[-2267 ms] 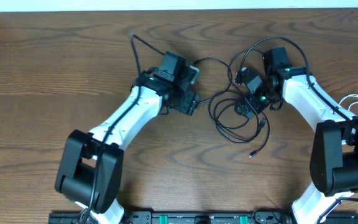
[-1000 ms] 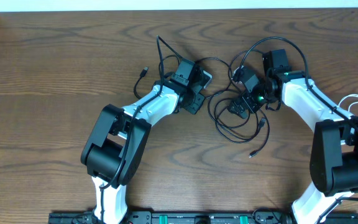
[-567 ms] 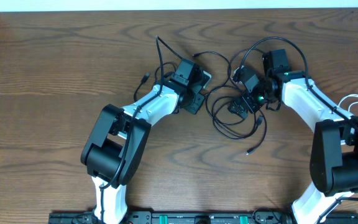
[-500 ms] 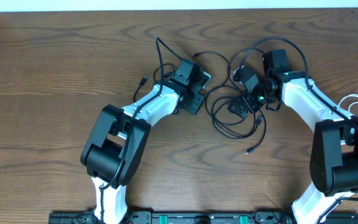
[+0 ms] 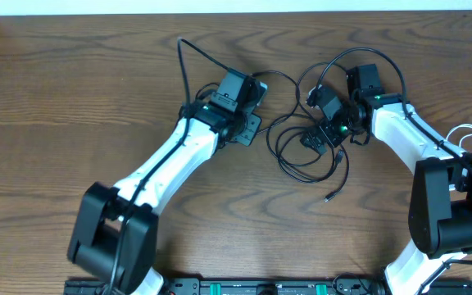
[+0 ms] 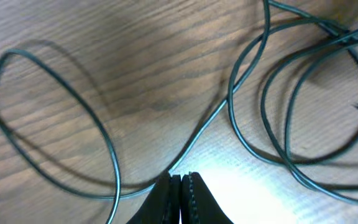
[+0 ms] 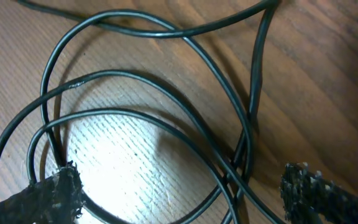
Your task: Untangle cables
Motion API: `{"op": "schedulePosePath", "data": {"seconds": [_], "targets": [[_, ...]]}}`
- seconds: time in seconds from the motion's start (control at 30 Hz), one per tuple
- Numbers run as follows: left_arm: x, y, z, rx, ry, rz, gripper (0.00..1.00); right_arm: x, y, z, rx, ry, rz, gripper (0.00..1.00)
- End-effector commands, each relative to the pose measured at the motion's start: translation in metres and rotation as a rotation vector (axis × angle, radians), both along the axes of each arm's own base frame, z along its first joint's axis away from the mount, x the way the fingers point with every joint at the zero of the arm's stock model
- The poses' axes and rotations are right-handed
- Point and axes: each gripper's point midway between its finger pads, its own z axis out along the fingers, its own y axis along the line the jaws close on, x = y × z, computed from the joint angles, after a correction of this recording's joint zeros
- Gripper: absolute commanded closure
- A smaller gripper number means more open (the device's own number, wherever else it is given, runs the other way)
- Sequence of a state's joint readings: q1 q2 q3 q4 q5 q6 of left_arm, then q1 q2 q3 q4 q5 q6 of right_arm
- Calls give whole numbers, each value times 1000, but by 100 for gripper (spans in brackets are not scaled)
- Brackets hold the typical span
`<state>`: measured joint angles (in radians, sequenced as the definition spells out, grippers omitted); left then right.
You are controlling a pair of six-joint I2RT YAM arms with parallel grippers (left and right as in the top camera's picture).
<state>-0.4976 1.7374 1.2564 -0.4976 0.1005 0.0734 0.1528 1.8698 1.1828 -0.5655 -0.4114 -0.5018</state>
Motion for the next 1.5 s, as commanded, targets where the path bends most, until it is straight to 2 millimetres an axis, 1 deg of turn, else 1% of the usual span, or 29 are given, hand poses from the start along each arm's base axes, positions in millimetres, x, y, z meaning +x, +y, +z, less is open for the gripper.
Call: {"op": "schedulePosePath", "data": {"seconds": [0.0, 0.07, 0.13, 0.17, 0.2, 0.33, 0.4, 0.43, 0.47, 0.5, 0.53, 0.67, 0.7, 0.8, 0.87, 0.93, 1.07, 1.37, 1.47], "targets": [[-3, 6, 0, 6, 18, 42, 92, 3, 8, 5, 47, 18, -77, 1], [-5, 10, -3, 15, 35, 51, 92, 11, 10, 9, 89, 40, -189, 1], [-1, 22, -4, 23, 40, 148, 92, 18, 15, 13, 152, 76, -310, 1], [5, 34, -4, 30, 33, 238, 92, 22, 20, 17, 200, 101, -370, 1], [13, 49, -3, 29, 25, 336, 91, 24, 28, 21, 249, 137, -435, 1], [24, 72, -2, -16, 35, 475, 91, 27, 44, 26, 286, 137, -458, 1], [27, 81, -4, -30, 42, 510, 91, 29, 54, 27, 300, 132, -454, 3], [28, 83, -5, -34, 48, 517, 91, 30, 58, 28, 306, 126, -454, 6], [29, 86, -7, -35, 54, 523, 88, 32, 61, 27, 299, 115, -468, 13], [29, 87, -8, -39, 60, 524, 87, 35, 60, 26, 285, 103, -496, 18], [29, 88, -11, -40, 69, 525, 86, 39, 57, 23, 259, 88, -545, 20], [29, 88, -24, -22, 95, 527, 85, 52, 45, 21, 184, 9, -685, 37], [29, 88, -28, -18, 101, 527, 85, 56, 44, 22, 178, -14, -700, 40], [29, 88, -44, -1, 126, 528, 85, 68, 43, 27, 189, -75, -759, 55], [29, 88, -53, 10, 142, 529, 86, 72, 43, 27, 211, -68, -816, 61], [29, 88, -62, 20, 157, 529, 85, 72, 39, 22, 229, -38, -905, 61], [31, 87, -66, 18, 154, 529, 85, 71, 37, 8, 256, 28, -1009, 61], [32, 87, -65, 15, 150, 529, 86, 68, 40, -15, 234, 69, -1027, 61], [33, 87, -65, 13, 146, 529, 85, 70, 41, -20, 240, 65, -1024, 58]]}}
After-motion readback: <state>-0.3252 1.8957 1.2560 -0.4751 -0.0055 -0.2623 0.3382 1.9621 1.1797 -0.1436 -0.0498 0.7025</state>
